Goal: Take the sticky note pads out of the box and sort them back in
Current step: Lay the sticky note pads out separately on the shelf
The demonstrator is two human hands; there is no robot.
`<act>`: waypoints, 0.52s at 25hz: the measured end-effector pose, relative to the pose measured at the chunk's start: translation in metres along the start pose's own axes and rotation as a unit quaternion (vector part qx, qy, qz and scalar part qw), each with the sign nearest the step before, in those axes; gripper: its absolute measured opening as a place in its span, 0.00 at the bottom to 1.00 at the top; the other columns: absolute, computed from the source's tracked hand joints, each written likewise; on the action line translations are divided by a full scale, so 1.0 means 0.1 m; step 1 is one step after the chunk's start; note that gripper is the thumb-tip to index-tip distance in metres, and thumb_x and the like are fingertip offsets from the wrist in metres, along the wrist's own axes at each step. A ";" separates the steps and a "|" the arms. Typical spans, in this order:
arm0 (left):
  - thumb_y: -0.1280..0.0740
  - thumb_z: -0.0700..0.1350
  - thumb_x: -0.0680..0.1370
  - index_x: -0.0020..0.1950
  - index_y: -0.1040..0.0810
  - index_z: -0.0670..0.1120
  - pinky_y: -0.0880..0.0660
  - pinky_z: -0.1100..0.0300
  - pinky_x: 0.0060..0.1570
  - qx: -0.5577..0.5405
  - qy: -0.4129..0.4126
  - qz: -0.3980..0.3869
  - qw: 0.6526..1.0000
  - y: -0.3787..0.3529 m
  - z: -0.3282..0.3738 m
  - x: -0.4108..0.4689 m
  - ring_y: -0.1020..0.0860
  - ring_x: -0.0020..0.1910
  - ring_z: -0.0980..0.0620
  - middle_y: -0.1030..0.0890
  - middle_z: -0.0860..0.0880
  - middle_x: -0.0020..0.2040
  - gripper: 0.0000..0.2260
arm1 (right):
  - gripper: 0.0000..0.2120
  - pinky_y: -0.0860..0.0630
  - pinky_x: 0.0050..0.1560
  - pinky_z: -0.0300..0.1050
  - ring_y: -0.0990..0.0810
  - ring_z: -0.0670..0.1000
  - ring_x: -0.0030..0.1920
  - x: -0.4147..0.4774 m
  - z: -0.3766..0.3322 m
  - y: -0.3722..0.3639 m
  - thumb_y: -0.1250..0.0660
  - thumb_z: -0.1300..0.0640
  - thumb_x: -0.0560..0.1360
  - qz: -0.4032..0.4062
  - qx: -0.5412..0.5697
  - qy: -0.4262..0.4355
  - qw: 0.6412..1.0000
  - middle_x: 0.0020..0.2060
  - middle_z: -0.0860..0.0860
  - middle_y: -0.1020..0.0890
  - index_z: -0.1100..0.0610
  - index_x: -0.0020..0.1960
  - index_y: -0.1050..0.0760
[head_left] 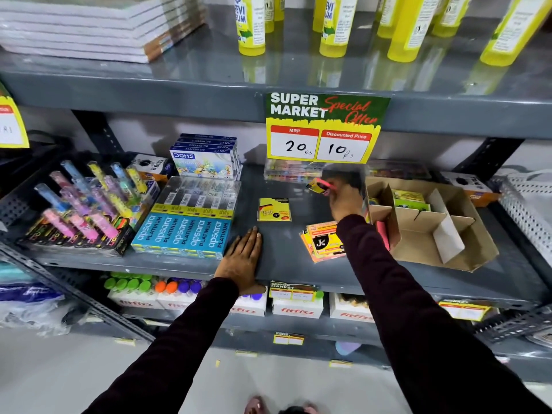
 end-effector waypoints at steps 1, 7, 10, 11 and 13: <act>0.31 0.65 0.63 0.75 0.60 0.41 0.59 0.52 0.75 0.001 -0.001 -0.003 1.000 -0.01 0.00 0.00 0.55 0.77 0.45 0.56 0.42 0.78 0.55 | 0.16 0.24 0.57 0.54 0.19 0.63 0.56 0.02 -0.03 -0.12 0.42 0.64 0.79 -0.020 -0.027 0.030 0.999 0.55 0.63 0.17 0.56 0.64 0.23; 0.32 0.65 0.63 0.75 0.59 0.41 0.57 0.51 0.76 -0.001 -0.006 0.000 1.000 -0.01 0.01 0.01 0.54 0.77 0.46 0.55 0.42 0.78 0.54 | 0.21 0.27 0.66 0.50 0.22 0.60 0.62 0.03 0.14 -0.60 0.42 0.72 0.76 -0.136 -0.065 0.044 0.988 0.62 0.60 0.20 0.55 0.61 0.21; 0.31 0.65 0.63 0.75 0.59 0.41 0.56 0.51 0.76 0.001 -0.004 0.001 1.000 -0.01 0.00 0.01 0.53 0.77 0.46 0.54 0.42 0.78 0.55 | 0.19 0.26 0.66 0.49 0.23 0.60 0.62 0.01 0.18 -0.50 0.42 0.72 0.76 -0.140 -0.039 0.010 0.989 0.62 0.58 0.20 0.58 0.60 0.20; 0.30 0.65 0.63 0.75 0.59 0.41 0.56 0.51 0.76 0.003 0.000 0.001 1.000 0.00 0.00 0.01 0.53 0.77 0.46 0.54 0.42 0.78 0.56 | 0.17 0.25 0.64 0.49 0.23 0.60 0.62 -0.01 0.21 -0.44 0.41 0.69 0.76 -0.128 -0.042 -0.006 0.991 0.61 0.59 0.20 0.58 0.60 0.21; 0.29 0.65 0.62 0.75 0.59 0.41 0.54 0.50 0.76 0.000 0.005 0.002 1.000 0.00 0.00 0.01 0.53 0.77 0.45 0.54 0.42 0.78 0.56 | 0.14 0.25 0.60 0.50 0.23 0.62 0.61 -0.16 0.26 -0.39 0.37 0.58 0.77 -0.134 -0.075 -0.035 0.987 0.60 0.60 0.21 0.61 0.61 0.25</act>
Point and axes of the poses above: each hand's wrist, its own x-axis towards the middle knuckle, its own y-axis out of the back of the hand, z = x × y, the point moved 10 cm from there along x, towards the middle knuckle
